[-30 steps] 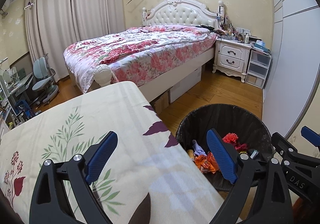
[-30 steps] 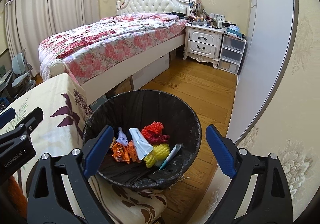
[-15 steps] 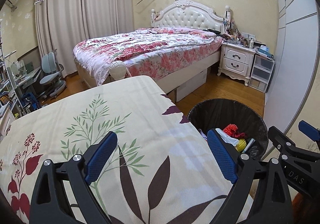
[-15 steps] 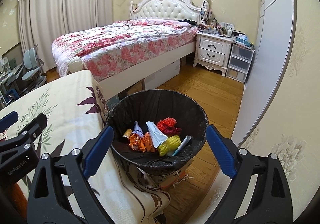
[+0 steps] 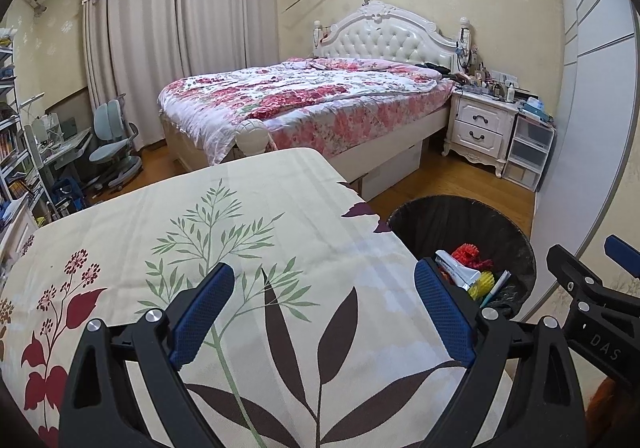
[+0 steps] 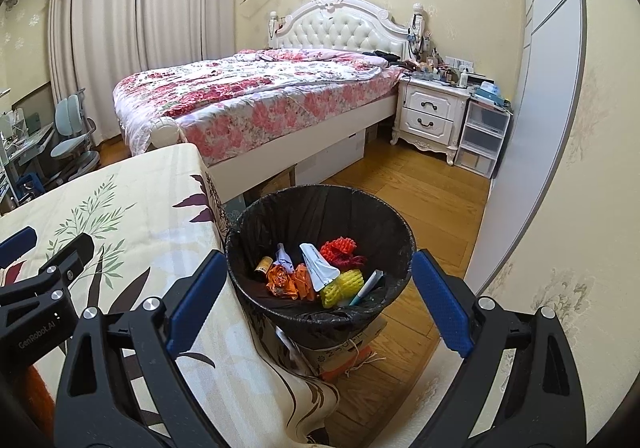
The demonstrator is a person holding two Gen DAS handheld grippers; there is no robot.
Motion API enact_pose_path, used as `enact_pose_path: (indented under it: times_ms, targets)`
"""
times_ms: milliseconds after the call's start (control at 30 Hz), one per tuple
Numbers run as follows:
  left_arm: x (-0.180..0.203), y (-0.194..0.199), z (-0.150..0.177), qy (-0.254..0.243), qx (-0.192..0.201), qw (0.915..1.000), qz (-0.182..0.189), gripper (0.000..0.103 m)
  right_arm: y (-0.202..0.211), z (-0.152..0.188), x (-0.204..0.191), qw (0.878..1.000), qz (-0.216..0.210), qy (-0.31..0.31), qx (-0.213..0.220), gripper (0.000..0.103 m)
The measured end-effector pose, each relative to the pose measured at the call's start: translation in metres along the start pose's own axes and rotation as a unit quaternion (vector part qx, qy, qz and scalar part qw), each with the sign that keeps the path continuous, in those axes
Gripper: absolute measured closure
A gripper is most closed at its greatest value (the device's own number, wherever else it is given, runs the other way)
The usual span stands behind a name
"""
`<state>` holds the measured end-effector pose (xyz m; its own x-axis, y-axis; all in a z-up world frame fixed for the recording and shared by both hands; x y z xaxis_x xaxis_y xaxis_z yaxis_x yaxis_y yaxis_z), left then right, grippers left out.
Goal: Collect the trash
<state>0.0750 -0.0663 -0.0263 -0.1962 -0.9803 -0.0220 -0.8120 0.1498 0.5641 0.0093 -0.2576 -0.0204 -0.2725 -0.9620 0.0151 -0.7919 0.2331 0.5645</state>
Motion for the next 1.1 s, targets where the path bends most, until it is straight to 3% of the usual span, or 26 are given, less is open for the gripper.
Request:
enact_pose_path:
  times_ms: [1100]
  targets:
    - [0.0005, 0.0011, 0.0028, 0.0, -0.001, 1.0, 0.001, 0.012, 0.0018, 0.0017, 0.0006, 1.0, 0.0, 0.001, 0.0, 0.012]
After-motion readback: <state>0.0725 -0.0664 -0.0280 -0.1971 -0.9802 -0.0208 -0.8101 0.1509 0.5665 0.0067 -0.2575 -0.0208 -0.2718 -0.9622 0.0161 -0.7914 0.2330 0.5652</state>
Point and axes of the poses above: each gripper's, at about its wrist camera, not at the fingertips, and y roughly against the way its jaws point, x to its right, z to its underside, the point moved 6 cm from there along -y, roughly the way its jaws point, and after that the axes turned 1 degree about y, right-handed, at the moved point
